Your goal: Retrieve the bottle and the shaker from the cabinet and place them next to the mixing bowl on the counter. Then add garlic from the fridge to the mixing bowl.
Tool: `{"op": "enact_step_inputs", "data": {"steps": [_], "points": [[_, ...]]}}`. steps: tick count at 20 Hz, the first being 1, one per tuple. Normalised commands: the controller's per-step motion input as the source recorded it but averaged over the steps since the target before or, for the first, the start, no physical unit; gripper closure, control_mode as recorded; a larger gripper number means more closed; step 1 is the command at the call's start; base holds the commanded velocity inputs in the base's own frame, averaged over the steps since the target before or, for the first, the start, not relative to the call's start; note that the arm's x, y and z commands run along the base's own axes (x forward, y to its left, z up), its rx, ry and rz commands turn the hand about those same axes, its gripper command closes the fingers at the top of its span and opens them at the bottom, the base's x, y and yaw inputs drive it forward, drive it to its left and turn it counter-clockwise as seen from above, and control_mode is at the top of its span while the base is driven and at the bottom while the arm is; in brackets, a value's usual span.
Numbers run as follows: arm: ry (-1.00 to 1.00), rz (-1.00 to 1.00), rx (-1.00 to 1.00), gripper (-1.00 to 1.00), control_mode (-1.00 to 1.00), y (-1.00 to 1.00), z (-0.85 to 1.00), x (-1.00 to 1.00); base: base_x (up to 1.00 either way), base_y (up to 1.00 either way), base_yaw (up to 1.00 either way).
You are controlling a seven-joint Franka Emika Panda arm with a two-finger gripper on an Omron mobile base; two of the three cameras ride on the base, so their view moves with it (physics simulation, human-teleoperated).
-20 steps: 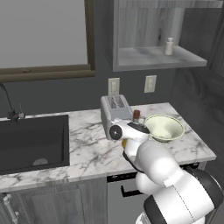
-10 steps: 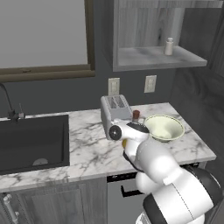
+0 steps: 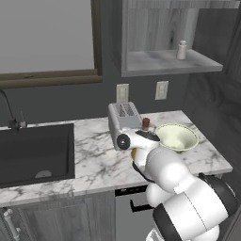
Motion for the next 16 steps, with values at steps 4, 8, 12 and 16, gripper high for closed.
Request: {"op": "enact_step_inputs", "data": {"steps": [4, 8, 12, 16], "points": [[0.00, 0.00, 0.00, 1.00, -1.00, 0.00, 0.00, 0.00, 0.00, 0.00, 0.00], [0.00, 0.00, 0.00, 1.00, -1.00, 0.00, 0.00, 0.00, 0.00, 0.00, 0.00], [0.00, 0.00, 0.00, 1.00, -1.00, 0.00, 0.00, 0.00, 0.00, 0.00, 0.00], [0.00, 0.00, 0.00, -1.00, -1.00, 0.00, 0.00, 0.00, 0.00, 0.00, 0.00]]}}
